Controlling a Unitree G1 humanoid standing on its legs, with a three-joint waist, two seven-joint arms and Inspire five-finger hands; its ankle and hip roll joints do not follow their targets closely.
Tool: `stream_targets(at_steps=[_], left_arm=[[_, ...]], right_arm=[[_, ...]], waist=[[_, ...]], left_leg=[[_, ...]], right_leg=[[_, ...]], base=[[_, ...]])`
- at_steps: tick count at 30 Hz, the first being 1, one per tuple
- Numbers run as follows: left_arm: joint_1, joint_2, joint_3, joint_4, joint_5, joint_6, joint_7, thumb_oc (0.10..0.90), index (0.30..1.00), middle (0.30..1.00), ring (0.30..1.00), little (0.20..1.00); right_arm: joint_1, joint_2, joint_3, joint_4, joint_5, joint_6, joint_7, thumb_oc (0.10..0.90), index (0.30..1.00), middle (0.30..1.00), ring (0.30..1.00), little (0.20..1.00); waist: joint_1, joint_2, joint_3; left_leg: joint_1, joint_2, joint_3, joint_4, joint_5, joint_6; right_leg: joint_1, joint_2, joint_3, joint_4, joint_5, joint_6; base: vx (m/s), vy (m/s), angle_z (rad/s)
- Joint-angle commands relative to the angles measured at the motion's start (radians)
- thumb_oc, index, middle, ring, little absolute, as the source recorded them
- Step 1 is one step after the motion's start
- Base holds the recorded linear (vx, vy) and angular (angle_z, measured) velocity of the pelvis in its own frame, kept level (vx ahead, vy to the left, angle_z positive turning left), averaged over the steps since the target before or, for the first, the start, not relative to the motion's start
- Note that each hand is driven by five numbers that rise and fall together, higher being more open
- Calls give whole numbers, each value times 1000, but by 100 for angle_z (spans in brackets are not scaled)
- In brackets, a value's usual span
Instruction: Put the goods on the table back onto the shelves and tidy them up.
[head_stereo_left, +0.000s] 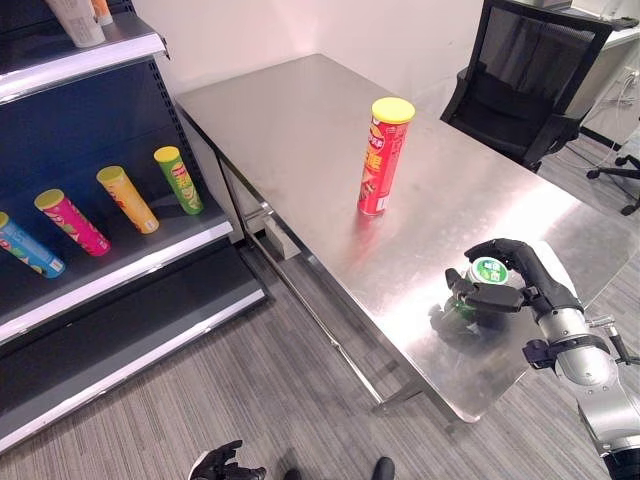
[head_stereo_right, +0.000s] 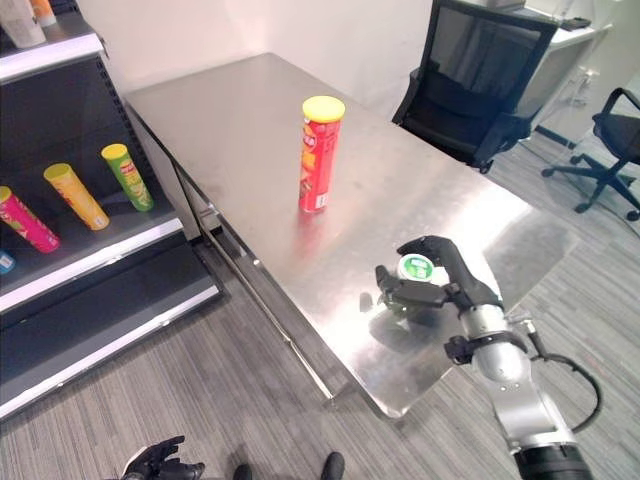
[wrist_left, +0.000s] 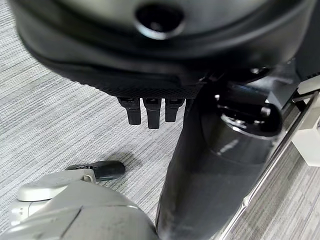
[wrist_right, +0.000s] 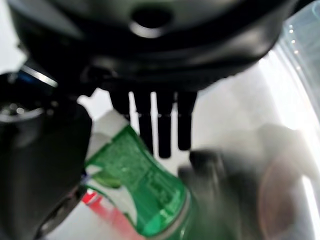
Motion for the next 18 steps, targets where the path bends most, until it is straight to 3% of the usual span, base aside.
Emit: stream_targets(at_steps=[1, 18], left_arm=[[-18, 59, -22, 25, 21, -29, 10, 800, 900, 900, 900, 900], [-13, 63, -14, 6, 13, -27, 11, 800, 900, 900, 900, 900]], right_arm=[[-70, -71, -108, -96, 21, -72, -31, 400, 300, 300, 300, 300], [-120, -93, -183, -151, 94, -84, -59, 400, 300, 300, 300, 300]], waist=[[15, -36, -57], [6, -37, -64]], left_leg=[[-57, 62, 49, 3, 17, -60], [-48, 78, 61, 3, 13, -69]], right_leg=[[87, -104, -21, 16, -64, 112], [82, -90, -9, 16, -72, 108]], base=[[0, 0, 0], [0, 0, 0]])
